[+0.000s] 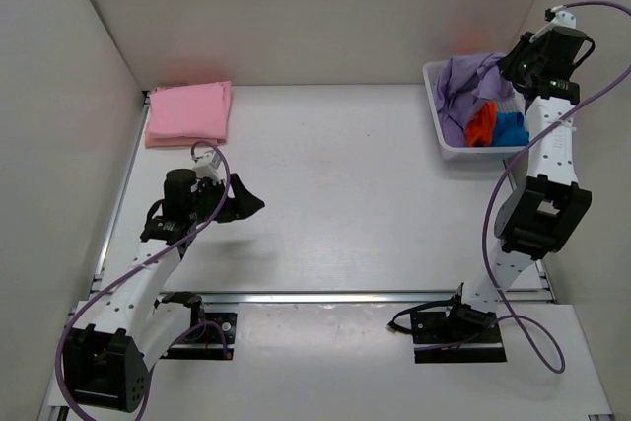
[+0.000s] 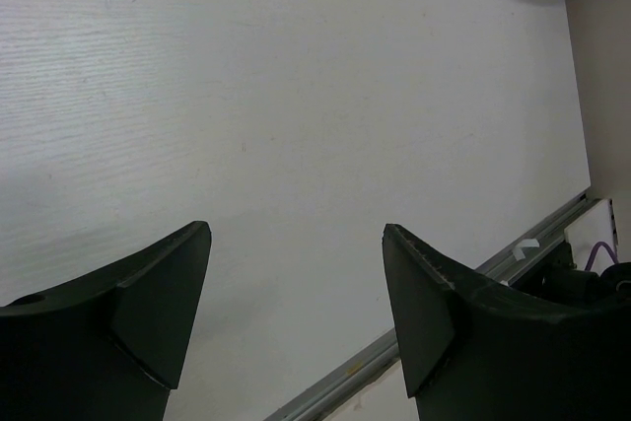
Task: Fold and stack the t-shirts
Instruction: Move the tshirt to the center of the board
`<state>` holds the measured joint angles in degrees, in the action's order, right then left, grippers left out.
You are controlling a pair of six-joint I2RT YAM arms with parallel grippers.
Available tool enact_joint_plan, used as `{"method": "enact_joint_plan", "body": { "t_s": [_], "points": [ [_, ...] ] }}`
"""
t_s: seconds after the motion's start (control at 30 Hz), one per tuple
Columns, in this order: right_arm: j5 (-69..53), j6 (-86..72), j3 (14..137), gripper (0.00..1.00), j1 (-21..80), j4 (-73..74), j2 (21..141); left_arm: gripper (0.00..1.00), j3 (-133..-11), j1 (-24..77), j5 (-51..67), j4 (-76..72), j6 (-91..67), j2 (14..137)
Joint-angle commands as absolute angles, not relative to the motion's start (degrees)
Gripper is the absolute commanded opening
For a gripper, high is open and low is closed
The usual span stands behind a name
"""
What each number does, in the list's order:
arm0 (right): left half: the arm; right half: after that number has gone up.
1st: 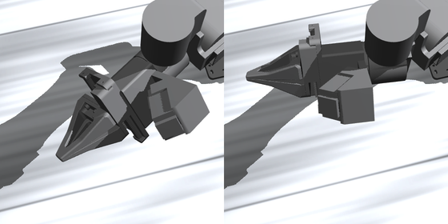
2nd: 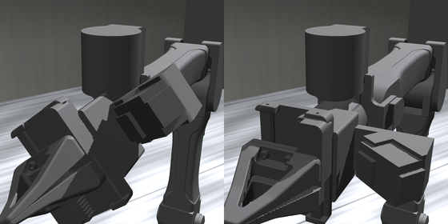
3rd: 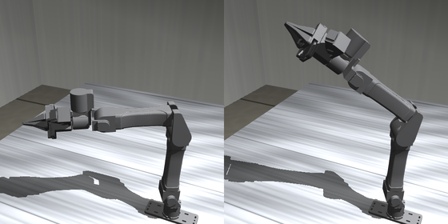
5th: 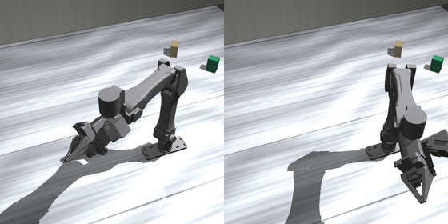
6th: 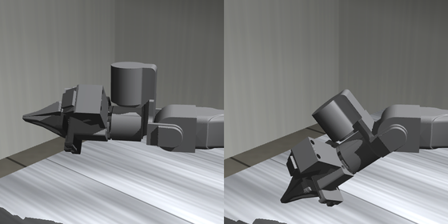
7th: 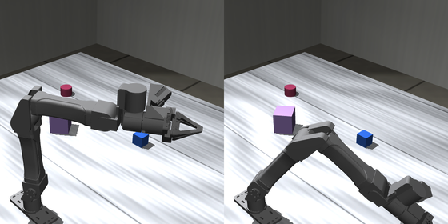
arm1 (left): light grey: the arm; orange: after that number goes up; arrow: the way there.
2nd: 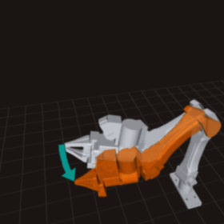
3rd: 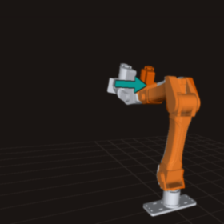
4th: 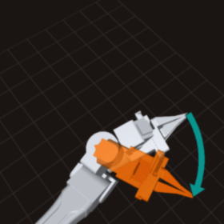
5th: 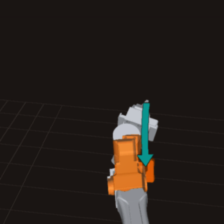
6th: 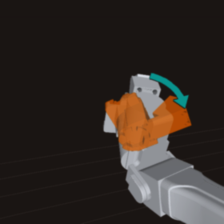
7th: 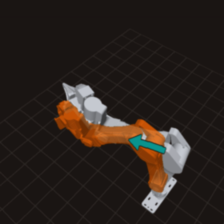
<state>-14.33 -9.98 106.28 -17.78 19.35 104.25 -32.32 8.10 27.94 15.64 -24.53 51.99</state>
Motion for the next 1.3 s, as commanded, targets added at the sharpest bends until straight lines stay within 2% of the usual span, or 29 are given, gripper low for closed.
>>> {"method": "enact_joint_plan", "body": {
  "t_s": [0.0, 0.13, 0.4, 1.0, 1.27],
  "points": [
    [-15.73, -12.04, 112.22, 0.00, -18.54, 10.29, 99.75, 0.82, -31.73, 8.52, 29.44, 13.80, -25.31, 51.77],
    [-17.93, -13.44, 118.11, 0.00, -19.51, 10.63, 101.16, 0.81, -31.29, 8.79, 29.79, 13.01, -26.01, 51.94],
    [-20.38, -16.25, 118.82, 0.00, -20.12, 8.87, 96.95, 0.81, -30.76, 8.44, 29.97, 12.83, -26.02, 52.03],
    [-35.85, -25.04, 127.00, 0.01, -24.34, 1.85, 85.26, 0.85, -29.09, 10.46, 29.97, 12.22, -27.51, 50.54],
    [-41.48, -28.65, 125.25, 0.00, -20.13, -2.46, 79.55, 0.84, -28.04, 10.37, 30.58, 13.10, -28.38, 47.91]
  ]
}}
